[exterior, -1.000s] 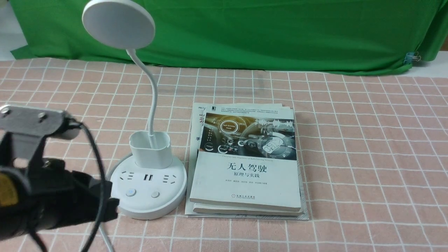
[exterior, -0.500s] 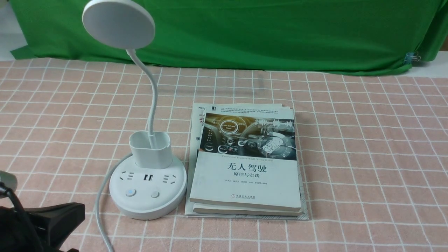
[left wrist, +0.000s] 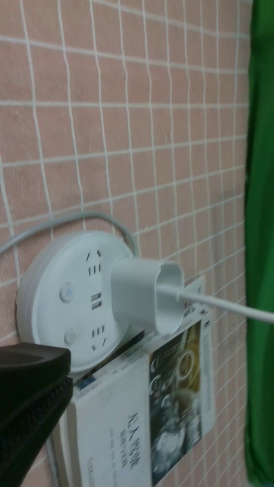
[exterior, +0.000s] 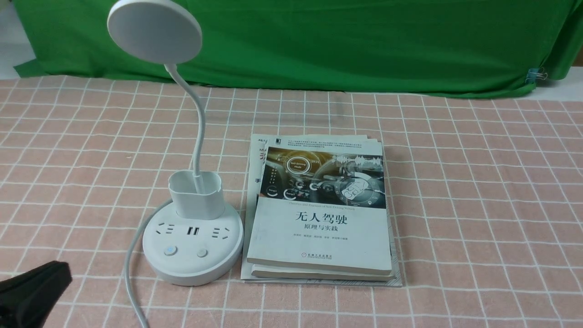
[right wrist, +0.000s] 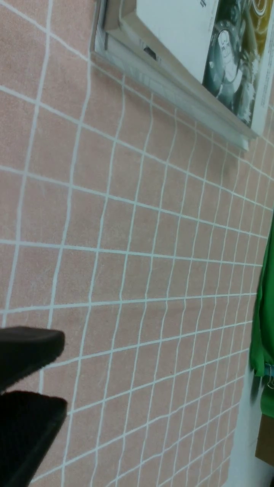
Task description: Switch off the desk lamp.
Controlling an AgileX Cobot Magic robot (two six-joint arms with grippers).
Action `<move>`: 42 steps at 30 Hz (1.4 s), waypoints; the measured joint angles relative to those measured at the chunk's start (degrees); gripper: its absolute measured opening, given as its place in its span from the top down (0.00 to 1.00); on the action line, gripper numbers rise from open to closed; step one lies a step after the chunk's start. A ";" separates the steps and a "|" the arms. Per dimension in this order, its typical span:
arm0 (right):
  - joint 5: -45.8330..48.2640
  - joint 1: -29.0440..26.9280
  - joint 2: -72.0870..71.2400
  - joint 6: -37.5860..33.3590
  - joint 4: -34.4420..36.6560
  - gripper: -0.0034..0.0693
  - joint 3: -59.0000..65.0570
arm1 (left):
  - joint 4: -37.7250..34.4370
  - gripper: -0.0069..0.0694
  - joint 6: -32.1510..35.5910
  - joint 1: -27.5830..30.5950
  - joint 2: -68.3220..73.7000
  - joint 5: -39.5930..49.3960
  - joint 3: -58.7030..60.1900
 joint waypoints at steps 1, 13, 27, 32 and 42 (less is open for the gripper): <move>0.00 0.00 0.00 0.00 0.00 0.62 0.00 | -0.80 0.90 0.98 2.06 -2.41 0.00 1.50; 0.00 0.00 0.00 0.00 0.00 0.62 0.00 | -6.24 0.90 3.96 14.63 -13.57 1.96 11.74; 0.00 0.00 0.00 0.00 0.00 0.62 0.00 | -6.41 0.90 3.96 14.63 -13.69 1.76 11.81; 0.00 0.00 0.00 0.00 0.00 0.62 0.00 | -6.43 0.90 3.96 14.63 -13.69 1.76 11.81; 0.00 0.00 0.00 0.00 0.00 0.62 0.00 | -6.43 0.90 3.96 14.63 -13.69 1.72 11.81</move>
